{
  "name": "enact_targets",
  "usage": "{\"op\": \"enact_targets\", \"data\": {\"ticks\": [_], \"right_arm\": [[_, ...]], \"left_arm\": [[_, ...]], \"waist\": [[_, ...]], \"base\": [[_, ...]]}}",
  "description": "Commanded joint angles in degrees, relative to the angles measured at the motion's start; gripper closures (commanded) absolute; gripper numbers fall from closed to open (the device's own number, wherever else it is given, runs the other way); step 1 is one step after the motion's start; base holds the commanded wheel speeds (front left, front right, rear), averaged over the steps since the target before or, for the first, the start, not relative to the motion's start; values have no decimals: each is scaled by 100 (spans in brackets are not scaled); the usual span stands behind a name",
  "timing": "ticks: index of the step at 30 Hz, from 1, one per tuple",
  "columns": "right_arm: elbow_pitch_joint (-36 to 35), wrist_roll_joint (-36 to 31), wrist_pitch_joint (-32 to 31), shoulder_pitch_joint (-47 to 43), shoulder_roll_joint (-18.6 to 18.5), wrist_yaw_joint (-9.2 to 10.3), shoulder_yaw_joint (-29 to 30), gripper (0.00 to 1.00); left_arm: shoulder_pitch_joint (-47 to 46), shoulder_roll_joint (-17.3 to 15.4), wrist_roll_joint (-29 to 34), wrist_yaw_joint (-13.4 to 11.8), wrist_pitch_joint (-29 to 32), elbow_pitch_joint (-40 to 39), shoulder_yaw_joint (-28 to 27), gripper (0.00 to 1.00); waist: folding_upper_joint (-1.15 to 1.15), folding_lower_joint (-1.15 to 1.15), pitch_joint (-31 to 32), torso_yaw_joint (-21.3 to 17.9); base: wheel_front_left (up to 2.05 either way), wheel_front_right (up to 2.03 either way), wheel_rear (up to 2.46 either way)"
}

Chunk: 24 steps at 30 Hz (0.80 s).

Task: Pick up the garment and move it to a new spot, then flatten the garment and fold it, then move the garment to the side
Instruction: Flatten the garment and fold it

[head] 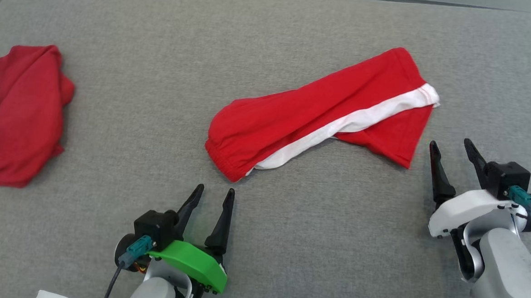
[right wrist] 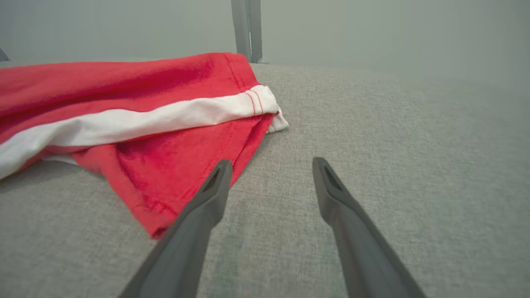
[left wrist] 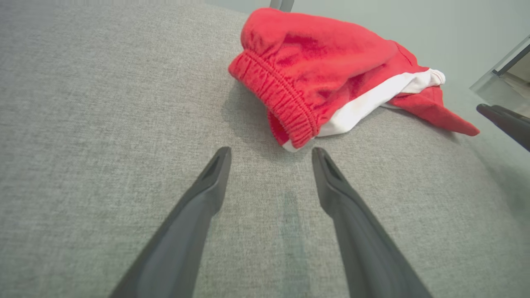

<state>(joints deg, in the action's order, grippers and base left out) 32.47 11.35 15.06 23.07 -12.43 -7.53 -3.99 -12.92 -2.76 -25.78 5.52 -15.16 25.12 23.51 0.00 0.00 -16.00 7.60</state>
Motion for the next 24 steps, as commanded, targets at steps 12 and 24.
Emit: {"op": "enact_targets", "data": {"ticks": [12,24], "right_arm": [[-891,-35,17,-1071,362,8,211,0],[-809,-21,17,-1128,373,8,374,0]], "left_arm": [[41,-28,-289,117,-1,32,-709,60],[103,-27,42,-180,-1,-3,-999,0]], "waist": [[0,0,380,-1227],[0,0,283,-1214]], "base": [[0,0,0],[0,0,0]]}}
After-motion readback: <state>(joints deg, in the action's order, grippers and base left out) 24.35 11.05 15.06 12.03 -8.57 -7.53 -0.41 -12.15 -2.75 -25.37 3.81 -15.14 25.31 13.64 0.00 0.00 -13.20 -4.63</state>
